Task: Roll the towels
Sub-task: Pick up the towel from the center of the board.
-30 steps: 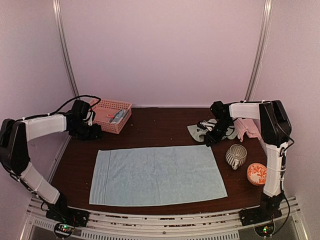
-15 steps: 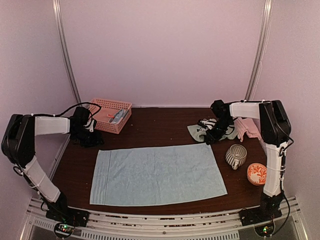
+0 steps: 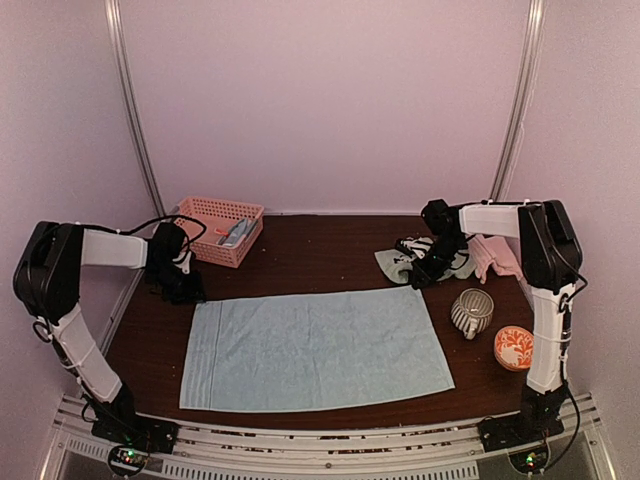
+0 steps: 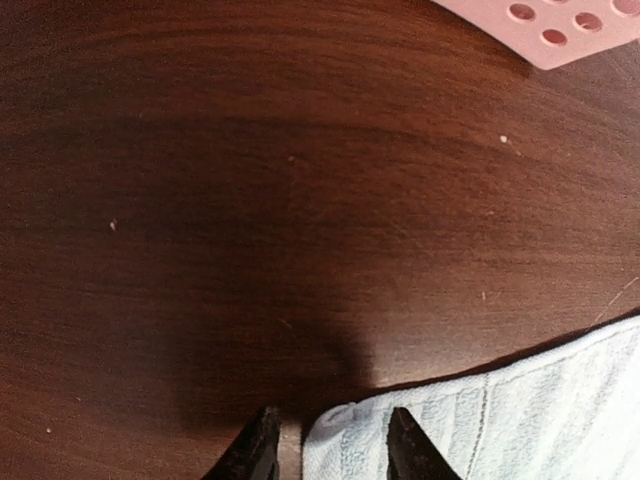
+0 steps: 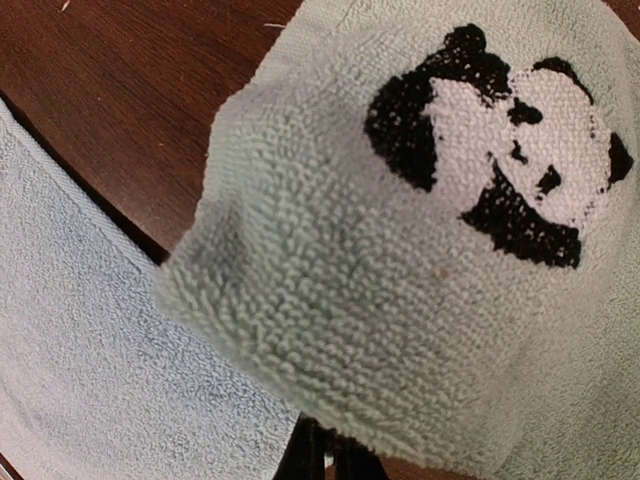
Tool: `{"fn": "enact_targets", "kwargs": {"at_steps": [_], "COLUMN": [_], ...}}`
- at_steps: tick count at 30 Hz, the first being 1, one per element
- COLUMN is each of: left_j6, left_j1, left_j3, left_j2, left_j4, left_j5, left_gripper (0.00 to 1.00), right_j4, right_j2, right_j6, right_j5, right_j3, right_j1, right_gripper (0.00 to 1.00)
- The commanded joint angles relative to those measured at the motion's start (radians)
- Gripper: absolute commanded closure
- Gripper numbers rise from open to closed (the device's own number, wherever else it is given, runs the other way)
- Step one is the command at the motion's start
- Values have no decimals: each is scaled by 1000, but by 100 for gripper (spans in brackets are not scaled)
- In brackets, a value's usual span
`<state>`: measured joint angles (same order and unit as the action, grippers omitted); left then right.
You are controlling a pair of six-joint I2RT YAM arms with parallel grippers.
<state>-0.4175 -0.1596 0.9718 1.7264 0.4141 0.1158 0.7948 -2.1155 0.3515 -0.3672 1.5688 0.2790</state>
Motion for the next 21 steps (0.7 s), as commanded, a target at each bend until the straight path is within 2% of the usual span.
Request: {"fn": "enact_targets", "kwargs": {"at_steps": [1,7,14,19,21], "left_j6": [23,29,45,90,111], "left_j1": [5,3,4,20,63], "left_j3": [24,31,37,34,8], "left_j2": [29,42,63,66,58], "left_j4": [3,3,11,42,21], "left_j5": [-8,-4,15,67,162], "left_gripper": [67,75,77,70,69], "right_j4": [3,5,7,13,13], "right_j2": [-20,-19,-20,-18,-16], "right_j6": [-7,-6,-6,-5,-4], "right_j5": [-18,-16,-17,-17,-19], "right_j3": [32,36,36,34,34], "right_j1": [-8,-8,-8,-8,-8], "right_gripper": [100,100,100,100,100]}}
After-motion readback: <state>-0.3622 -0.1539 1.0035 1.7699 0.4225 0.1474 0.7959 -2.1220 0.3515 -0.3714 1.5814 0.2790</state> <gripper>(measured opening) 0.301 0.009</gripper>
